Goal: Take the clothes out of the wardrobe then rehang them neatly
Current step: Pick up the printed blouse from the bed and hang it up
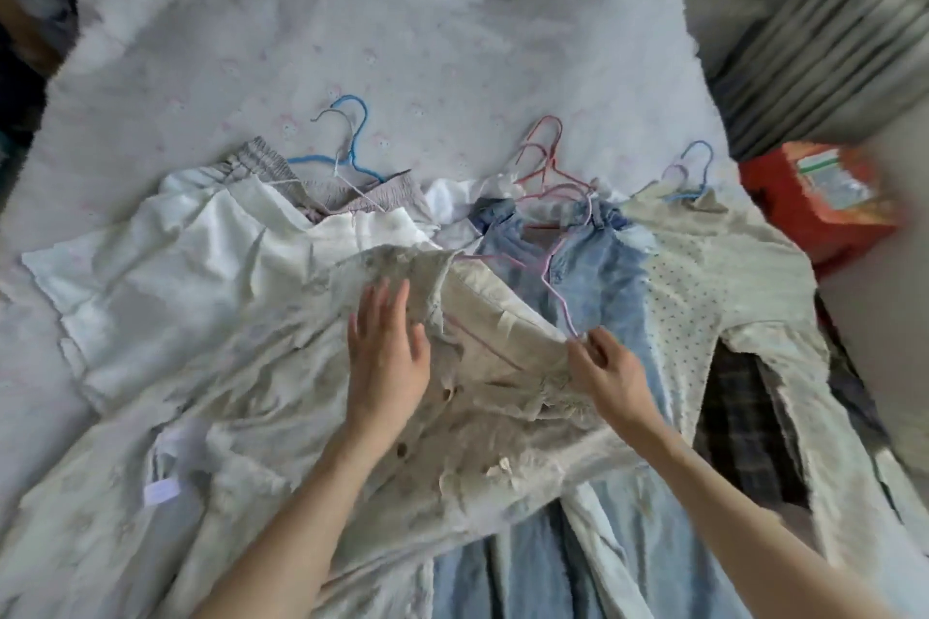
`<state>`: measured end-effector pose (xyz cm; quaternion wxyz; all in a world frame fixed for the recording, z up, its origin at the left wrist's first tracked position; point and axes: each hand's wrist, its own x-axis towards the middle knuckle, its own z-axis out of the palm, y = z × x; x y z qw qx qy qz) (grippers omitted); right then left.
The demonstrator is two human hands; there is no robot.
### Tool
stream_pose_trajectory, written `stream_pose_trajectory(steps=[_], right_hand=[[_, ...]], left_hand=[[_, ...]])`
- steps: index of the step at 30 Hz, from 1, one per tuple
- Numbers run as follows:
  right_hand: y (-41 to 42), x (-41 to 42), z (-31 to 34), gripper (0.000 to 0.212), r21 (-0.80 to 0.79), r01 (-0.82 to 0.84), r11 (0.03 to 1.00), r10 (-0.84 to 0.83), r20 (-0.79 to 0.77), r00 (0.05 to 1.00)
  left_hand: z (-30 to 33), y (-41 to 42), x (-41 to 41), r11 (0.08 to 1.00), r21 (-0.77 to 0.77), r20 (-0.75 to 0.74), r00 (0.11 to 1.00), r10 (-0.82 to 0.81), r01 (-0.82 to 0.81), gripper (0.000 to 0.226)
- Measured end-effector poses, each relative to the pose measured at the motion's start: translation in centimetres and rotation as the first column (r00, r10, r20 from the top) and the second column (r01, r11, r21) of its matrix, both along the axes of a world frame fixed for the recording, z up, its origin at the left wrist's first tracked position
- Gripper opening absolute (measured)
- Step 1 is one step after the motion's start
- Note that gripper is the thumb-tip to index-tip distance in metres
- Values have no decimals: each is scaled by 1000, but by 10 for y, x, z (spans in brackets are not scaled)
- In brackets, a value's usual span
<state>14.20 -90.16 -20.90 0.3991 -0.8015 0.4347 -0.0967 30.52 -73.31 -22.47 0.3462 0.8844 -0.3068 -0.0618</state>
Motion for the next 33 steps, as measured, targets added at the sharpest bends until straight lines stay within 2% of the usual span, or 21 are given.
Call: stream_pose_trajectory(steps=[3, 7, 10, 13, 16, 20, 24, 26, 30, 31, 33], right_hand=[[-16, -65, 44, 41, -140, 54, 989, -41, 94, 995], [-24, -165, 101, 38, -266, 41, 963, 8, 183, 983], [-23, -248, 139, 39, -319, 161, 934, -76, 262, 962], [-16, -345, 174, 35, -339, 341, 877, -234, 318, 919], [-1, -448, 207, 39, -355, 529, 771, -402, 373, 836], [36, -571, 238, 39, -346, 696, 629, -557, 425, 714], [81, -672, 262, 22, -326, 814, 481, -689, 433, 581], [112, -709, 268, 12, -289, 865, 411, -748, 435, 501], [166, -758, 282, 41, -254, 952, 174, -797, 531, 287], [179, -765, 289, 41, -269, 954, 136, -798, 541, 266], [203, -773, 299, 25, -298, 949, 103, -798, 545, 258]], left_hand=[[40, -39, -18, 989, -58, 114, 985, -132, 140, 53], [90, -89, -85, 932, -25, 195, 916, -351, 362, 58], [130, -119, -149, 876, -34, 297, 841, -451, 482, 48], [170, -149, -228, 753, -122, 377, 732, -568, 647, 39], [212, -171, -328, 604, -206, 384, 631, -674, 770, 39], [249, -192, -458, 373, -379, 297, 493, -818, 847, 46], [270, -191, -575, 248, -422, 432, 434, -790, 872, 38], [278, -184, -625, 161, -428, 485, 376, -789, 889, 34], [283, -172, -697, 38, -396, 529, 262, -807, 918, 32], [283, -167, -711, 20, -392, 519, 239, -821, 920, 28], [286, -159, -736, -15, -407, 473, 196, -859, 913, 22]])
